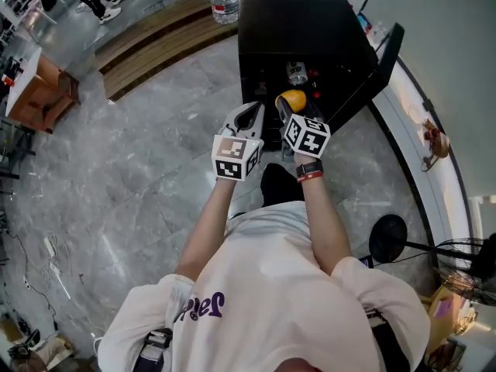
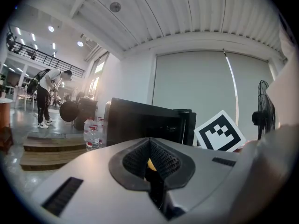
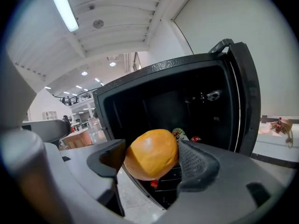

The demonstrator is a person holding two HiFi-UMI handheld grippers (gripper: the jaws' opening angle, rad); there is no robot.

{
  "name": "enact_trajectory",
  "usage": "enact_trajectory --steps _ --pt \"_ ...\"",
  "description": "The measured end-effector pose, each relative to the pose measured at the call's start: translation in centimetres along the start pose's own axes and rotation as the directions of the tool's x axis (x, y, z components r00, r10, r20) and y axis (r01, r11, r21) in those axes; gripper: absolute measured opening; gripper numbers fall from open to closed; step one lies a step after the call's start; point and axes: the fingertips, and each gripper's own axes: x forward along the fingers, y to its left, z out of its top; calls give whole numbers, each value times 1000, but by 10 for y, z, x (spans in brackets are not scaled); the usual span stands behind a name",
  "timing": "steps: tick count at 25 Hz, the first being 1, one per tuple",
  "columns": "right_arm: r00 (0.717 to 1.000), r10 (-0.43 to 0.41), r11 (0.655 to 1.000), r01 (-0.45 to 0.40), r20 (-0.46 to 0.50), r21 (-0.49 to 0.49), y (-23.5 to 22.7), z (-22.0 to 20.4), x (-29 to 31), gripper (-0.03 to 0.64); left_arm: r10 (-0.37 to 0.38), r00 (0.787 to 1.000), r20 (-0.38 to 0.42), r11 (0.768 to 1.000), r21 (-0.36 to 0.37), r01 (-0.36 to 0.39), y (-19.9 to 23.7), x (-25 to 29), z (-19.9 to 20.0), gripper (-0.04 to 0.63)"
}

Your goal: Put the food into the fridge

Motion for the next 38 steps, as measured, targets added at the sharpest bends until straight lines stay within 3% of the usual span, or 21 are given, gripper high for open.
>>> enact_trajectory --steps 22,38 --pt "996 27 999 -24 -87 38 -23 -45 114 367 39 998 -44 999 -35 -41 36 39 -26 17" --pt "978 35 999 -42 -203 -30 -38 -81 205 367 40 996 -84 997 -68 -45 62 61 -37 17"
